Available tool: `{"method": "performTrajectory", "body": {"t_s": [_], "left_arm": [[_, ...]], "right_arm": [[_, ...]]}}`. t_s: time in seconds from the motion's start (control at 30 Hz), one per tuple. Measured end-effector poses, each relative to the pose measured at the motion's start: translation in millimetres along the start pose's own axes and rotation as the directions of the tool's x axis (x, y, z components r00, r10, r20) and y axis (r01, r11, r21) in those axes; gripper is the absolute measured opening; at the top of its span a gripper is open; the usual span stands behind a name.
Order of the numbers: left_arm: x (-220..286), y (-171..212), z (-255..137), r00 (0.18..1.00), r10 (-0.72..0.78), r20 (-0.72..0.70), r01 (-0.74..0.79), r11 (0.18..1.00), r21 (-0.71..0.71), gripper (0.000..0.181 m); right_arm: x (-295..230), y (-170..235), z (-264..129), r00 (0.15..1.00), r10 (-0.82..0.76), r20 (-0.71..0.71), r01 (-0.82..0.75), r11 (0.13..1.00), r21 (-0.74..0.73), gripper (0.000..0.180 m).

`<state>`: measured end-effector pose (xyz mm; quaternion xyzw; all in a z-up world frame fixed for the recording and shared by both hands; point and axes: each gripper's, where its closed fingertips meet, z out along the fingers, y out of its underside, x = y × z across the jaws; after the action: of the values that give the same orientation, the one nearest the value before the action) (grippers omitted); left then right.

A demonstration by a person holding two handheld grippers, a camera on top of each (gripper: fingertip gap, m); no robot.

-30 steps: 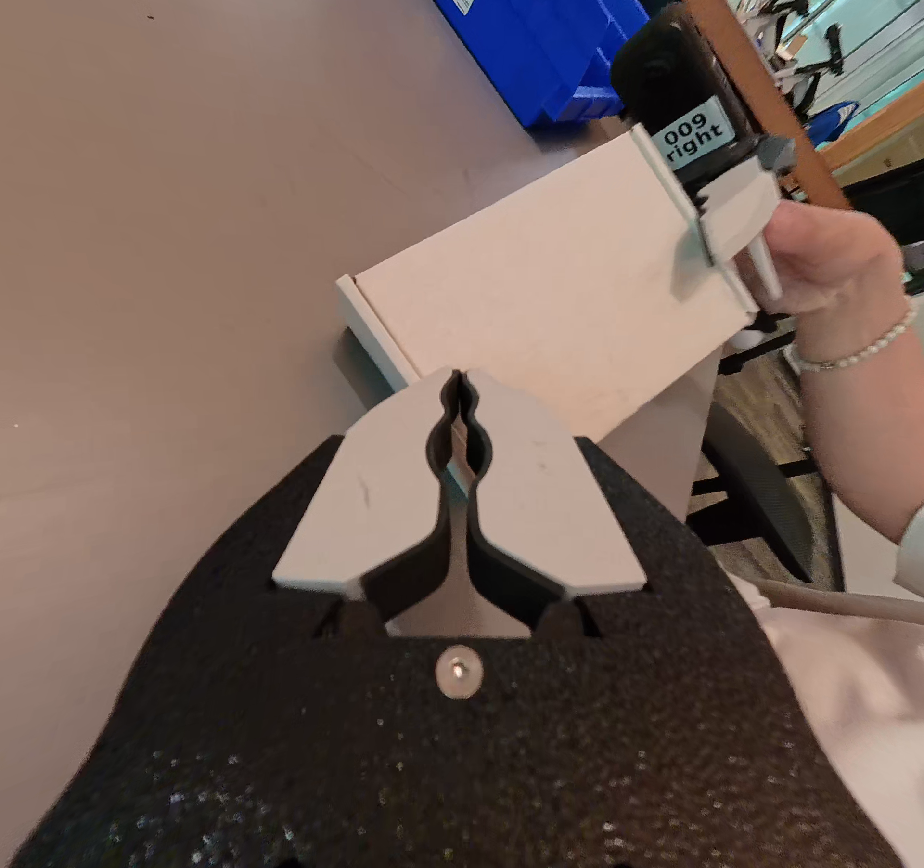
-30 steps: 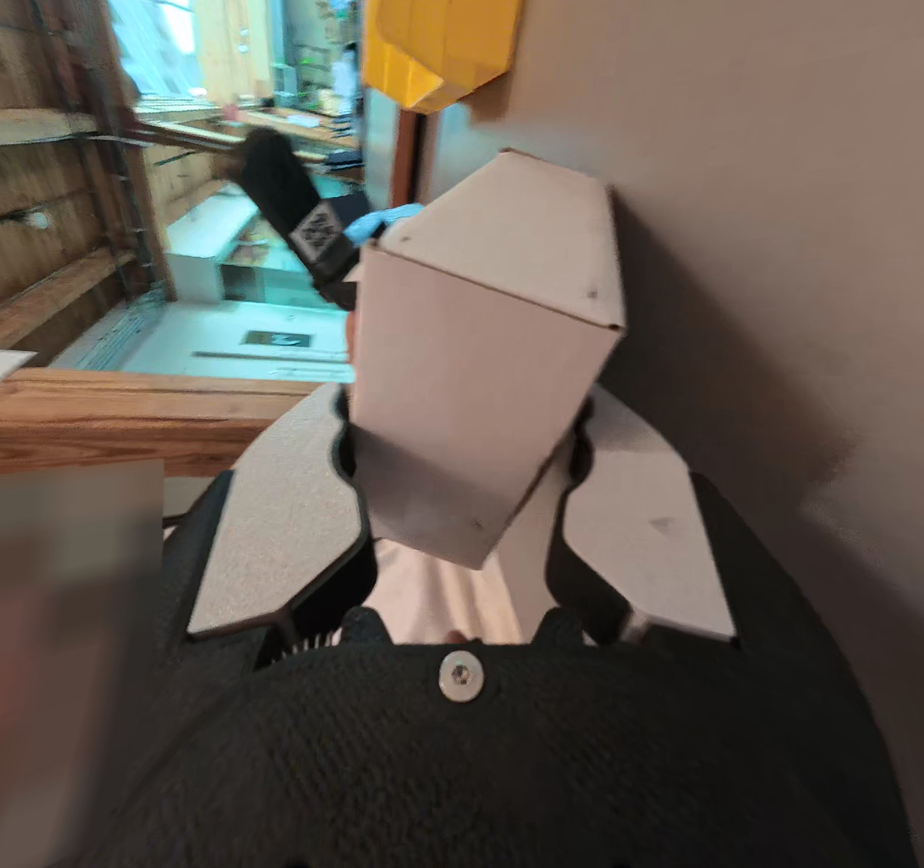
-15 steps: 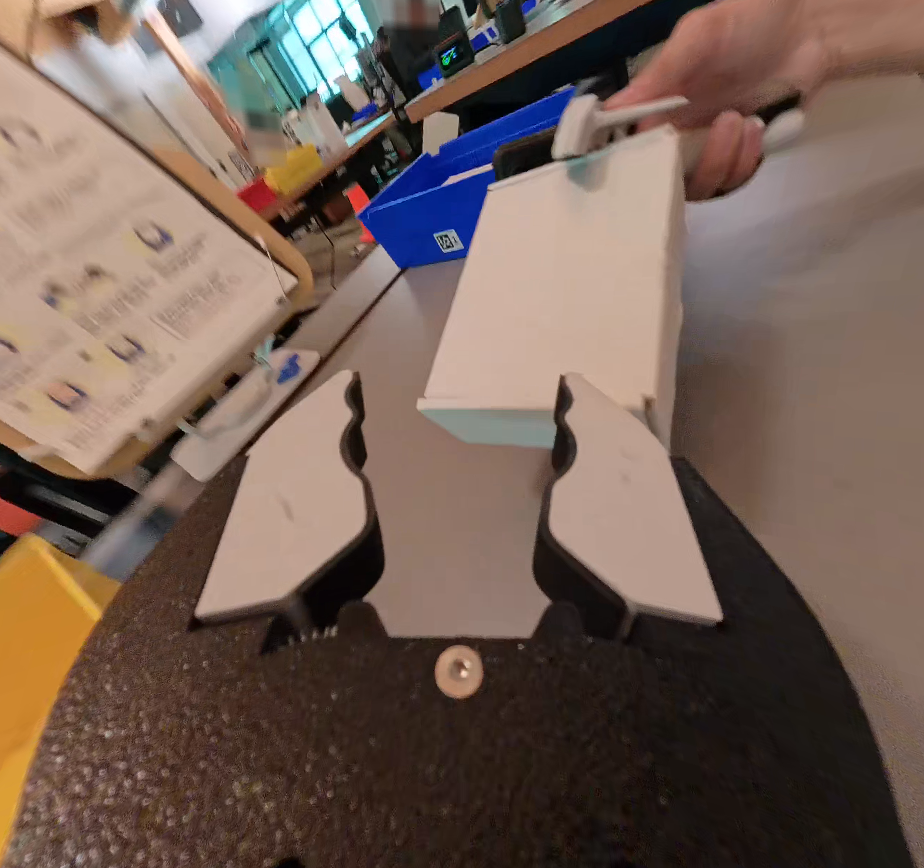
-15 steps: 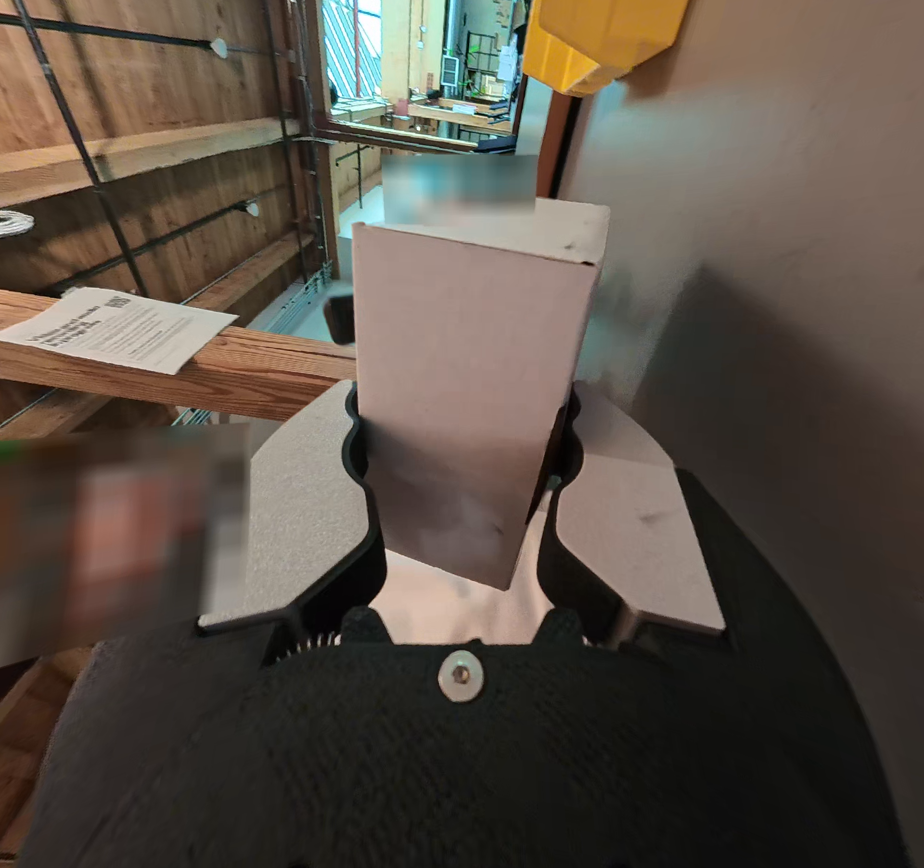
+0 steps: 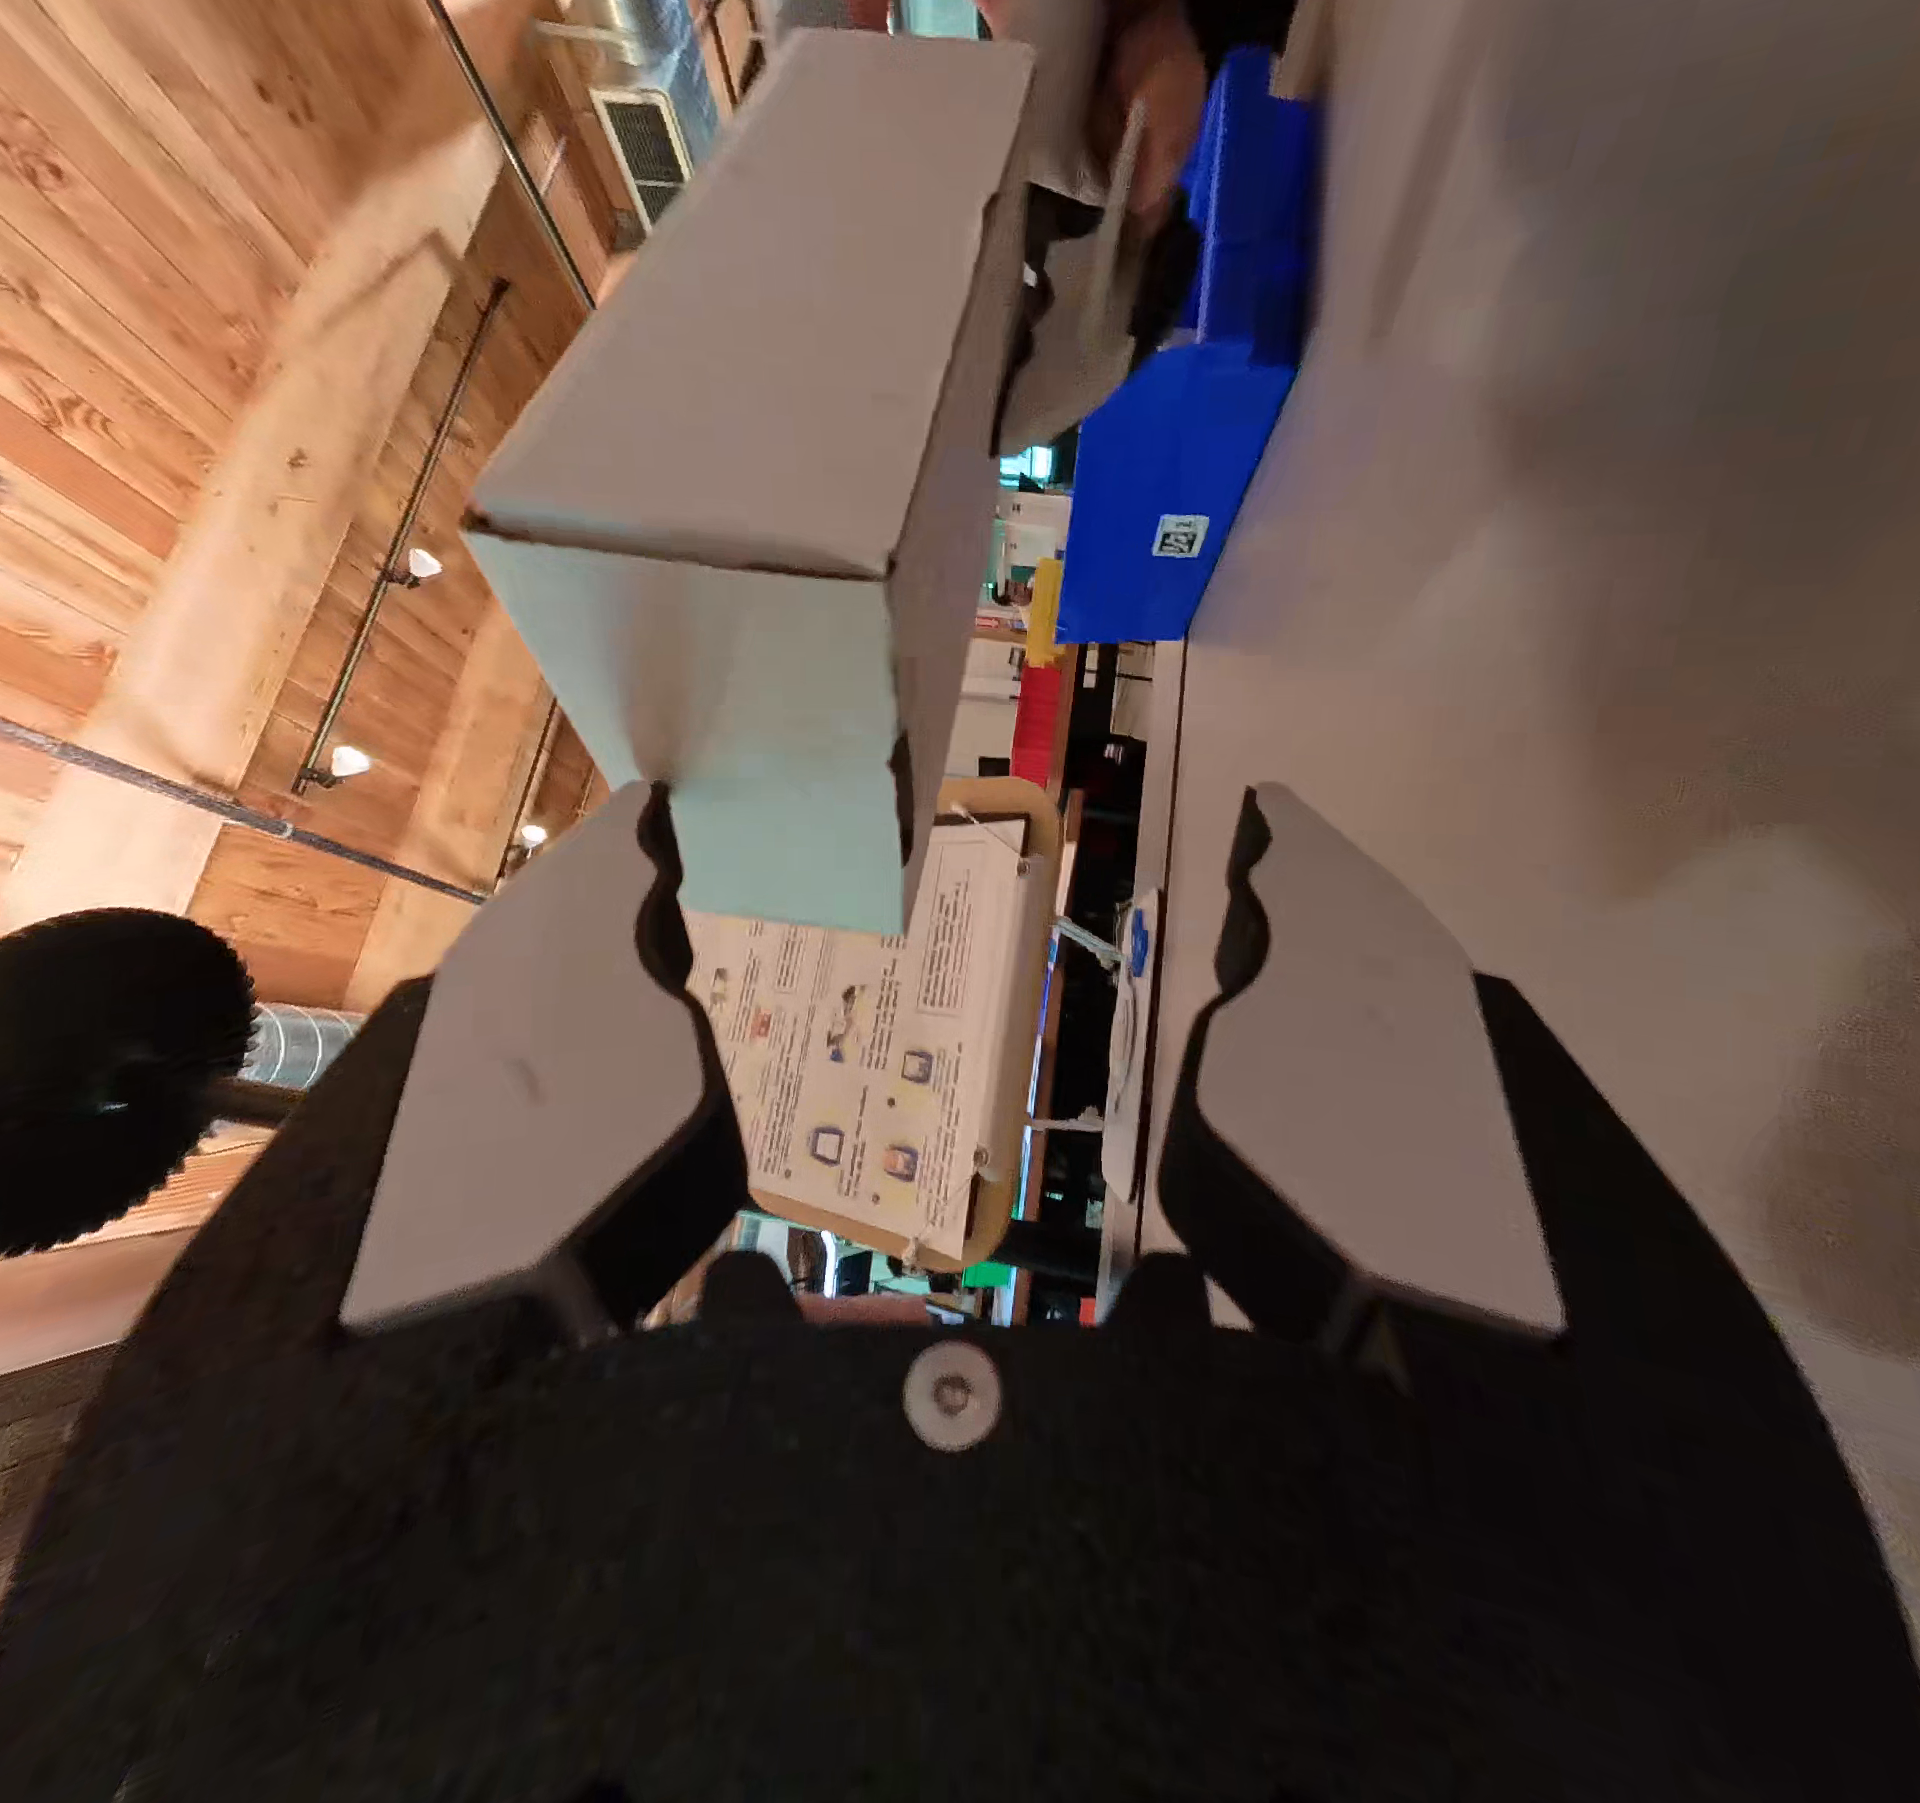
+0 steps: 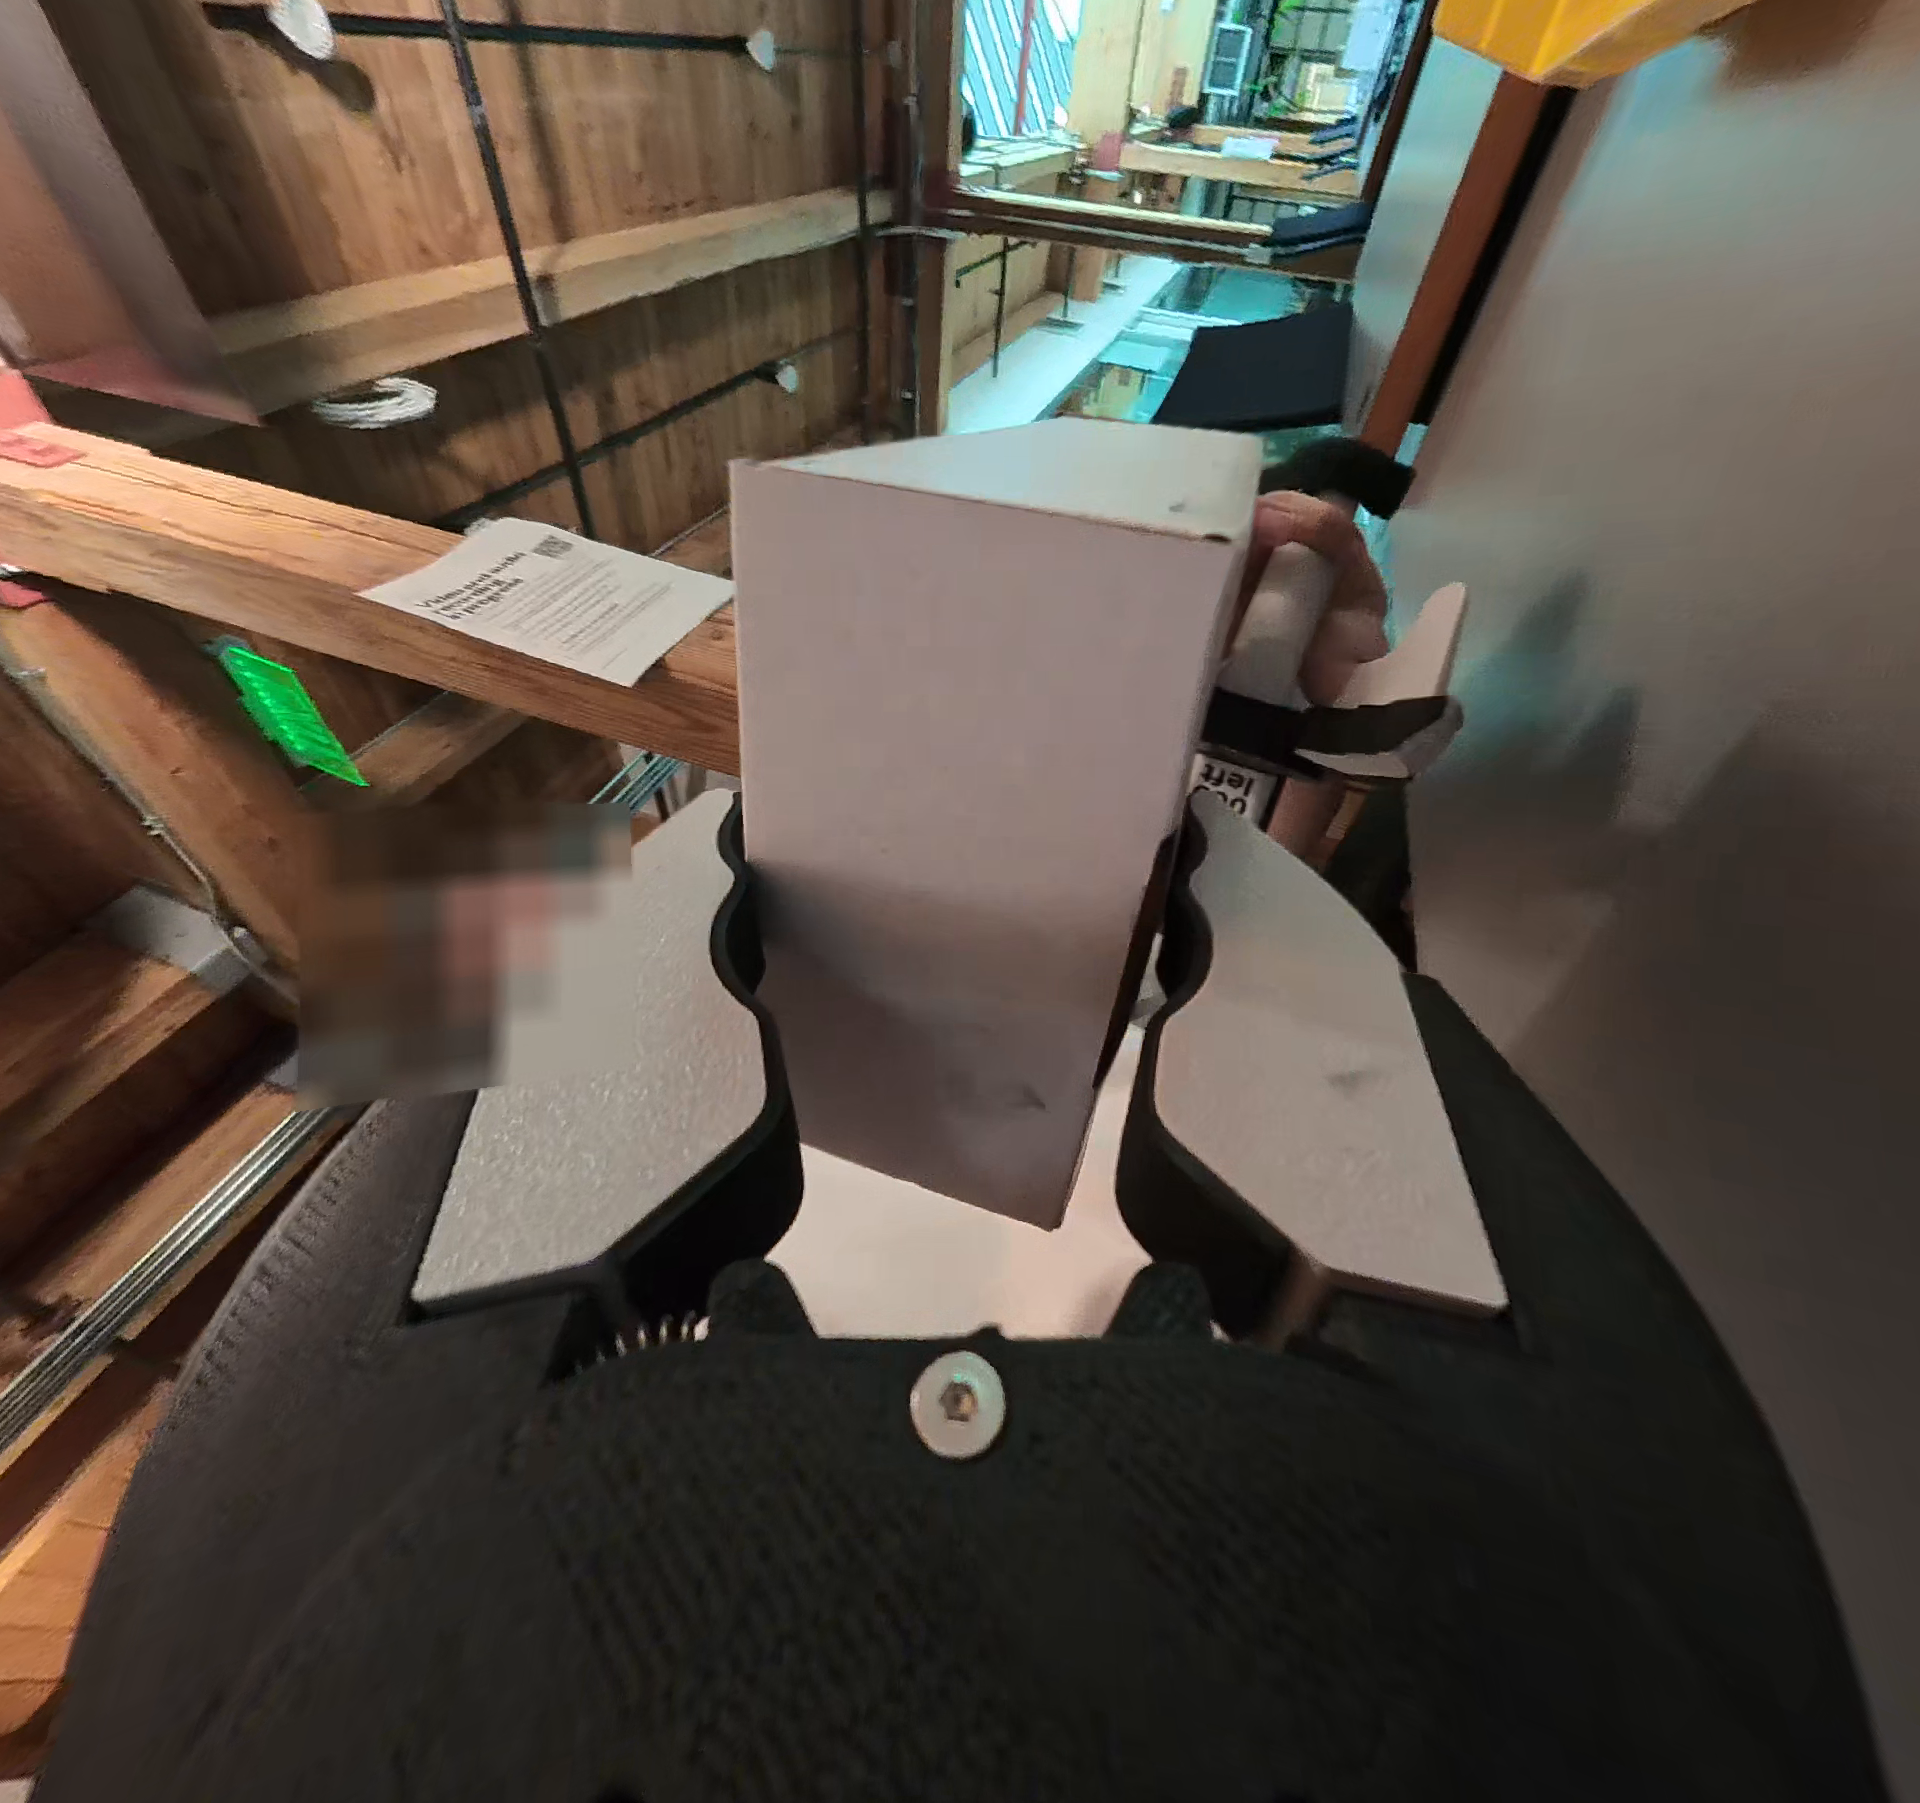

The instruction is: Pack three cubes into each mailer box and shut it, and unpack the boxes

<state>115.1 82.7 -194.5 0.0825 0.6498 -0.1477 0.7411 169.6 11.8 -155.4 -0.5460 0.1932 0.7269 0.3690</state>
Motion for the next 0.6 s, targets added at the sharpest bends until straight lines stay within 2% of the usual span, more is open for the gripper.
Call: {"method": "performTrajectory", "body": {"t_s": [0.13, 0.2, 0.27, 0.33, 0.4, 0.53, 0.6], "left_arm": [[-8.6, -2.8, 3.7, 0.999, 0.035, 0.018, -0.035, 0.999, 0.025, 0.083], [-16.0, -3.0, 5.8, 0.998, 0.045, 0.053, -0.047, 0.999, 0.027, 0.099], [-25.2, -1.8, 7.4, 0.996, -0.004, 0.084, 0.001, 1.000, 0.028, 0.100], [-26.1, -7.8, 9.6, 0.997, -0.015, 0.070, 0.012, 0.998, 0.056, 0.104], [-21.7, -18.5, 12.3, 0.996, 0.078, 0.047, -0.082, 0.992, 0.095, 0.105], [-17.3, -27.5, 19.3, 0.989, 0.148, -0.008, -0.145, 0.977, 0.154, 0.112], [-13.7, -32.5, 18.2, 0.973, 0.230, -0.013, -0.224, 0.957, 0.187, 0.111]], "right_arm": [[-2.8, 0.9, -6.1, 1.000, -0.008, -0.011, 0.008, 1.000, -0.002, 0.075], [-2.2, 0.6, -7.7, 0.999, -0.017, -0.046, 0.016, 1.000, -0.004, 0.075], [-0.1, -0.4, -8.0, 0.997, -0.027, -0.078, 0.027, 1.000, -0.003, 0.075], [-3.2, 0.3, -6.6, 0.999, -0.014, -0.048, 0.014, 1.000, -0.004, 0.075], [1.2, 5.1, -2.5, 0.999, 0.006, -0.046, -0.007, 0.999, -0.032, 0.075], [18.7, 20.6, 11.0, 0.995, 0.047, -0.094, -0.059, 0.990, -0.132, 0.075], [20.5, 21.2, 15.3, 0.994, 0.054, -0.093, -0.067, 0.988, -0.143, 0.075]]}}
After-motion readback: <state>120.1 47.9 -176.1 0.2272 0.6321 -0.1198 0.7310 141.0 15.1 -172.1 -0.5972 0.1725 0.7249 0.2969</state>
